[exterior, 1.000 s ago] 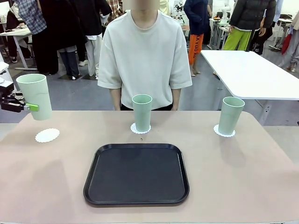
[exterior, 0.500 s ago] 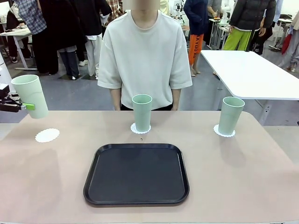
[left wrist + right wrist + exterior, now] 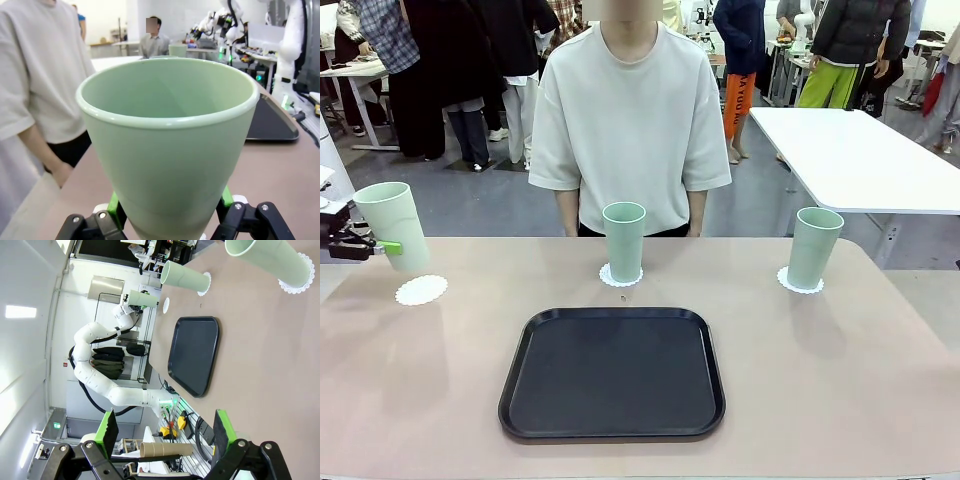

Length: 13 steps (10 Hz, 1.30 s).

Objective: Place coasters on the table and set cups on them.
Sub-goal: Take one Reusable plastic cup from the Flat Tray and place it on a coaster set by the human.

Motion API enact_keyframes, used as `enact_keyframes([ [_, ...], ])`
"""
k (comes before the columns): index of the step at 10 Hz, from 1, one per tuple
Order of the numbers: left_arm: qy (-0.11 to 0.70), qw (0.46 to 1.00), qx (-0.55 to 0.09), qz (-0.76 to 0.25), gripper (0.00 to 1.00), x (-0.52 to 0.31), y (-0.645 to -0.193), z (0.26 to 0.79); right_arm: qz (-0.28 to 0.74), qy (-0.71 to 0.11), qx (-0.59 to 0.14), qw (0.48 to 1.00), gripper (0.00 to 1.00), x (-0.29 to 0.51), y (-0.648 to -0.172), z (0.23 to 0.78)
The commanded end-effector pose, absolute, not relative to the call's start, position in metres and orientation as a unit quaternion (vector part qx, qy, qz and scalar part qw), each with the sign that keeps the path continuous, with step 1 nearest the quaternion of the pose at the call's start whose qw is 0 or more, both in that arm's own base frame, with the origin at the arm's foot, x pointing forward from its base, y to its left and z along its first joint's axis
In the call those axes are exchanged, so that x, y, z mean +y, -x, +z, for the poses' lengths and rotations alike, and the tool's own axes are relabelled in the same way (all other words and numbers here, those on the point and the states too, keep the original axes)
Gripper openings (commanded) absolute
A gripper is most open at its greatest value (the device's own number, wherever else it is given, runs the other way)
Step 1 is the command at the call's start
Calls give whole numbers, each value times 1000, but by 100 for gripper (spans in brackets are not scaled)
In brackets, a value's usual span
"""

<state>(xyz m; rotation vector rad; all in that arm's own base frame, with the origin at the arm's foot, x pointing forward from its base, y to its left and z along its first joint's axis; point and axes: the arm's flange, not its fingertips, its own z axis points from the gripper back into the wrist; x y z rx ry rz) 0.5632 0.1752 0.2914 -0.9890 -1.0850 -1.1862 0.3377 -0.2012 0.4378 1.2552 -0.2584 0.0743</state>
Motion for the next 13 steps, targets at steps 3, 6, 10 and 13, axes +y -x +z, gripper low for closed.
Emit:
enact_keyframes([
  [3, 425, 586, -463, -511, 84, 174, -562, 274, 29, -585, -120, 801, 100, -201, -339, 440],
  [6, 434, 587, -451, -514, 84, 168, -558, 257, 29, -585, -120, 801, 100, -201, -339, 440],
  [10, 439, 586, -446, -515, 84, 170, -555, 246, 29, -585, -120, 801, 100, -201, -339, 440],
  [13, 446, 586, -435, -518, 84, 169, -552, 237, 29, -585, -120, 801, 100, -201, -339, 440],
])
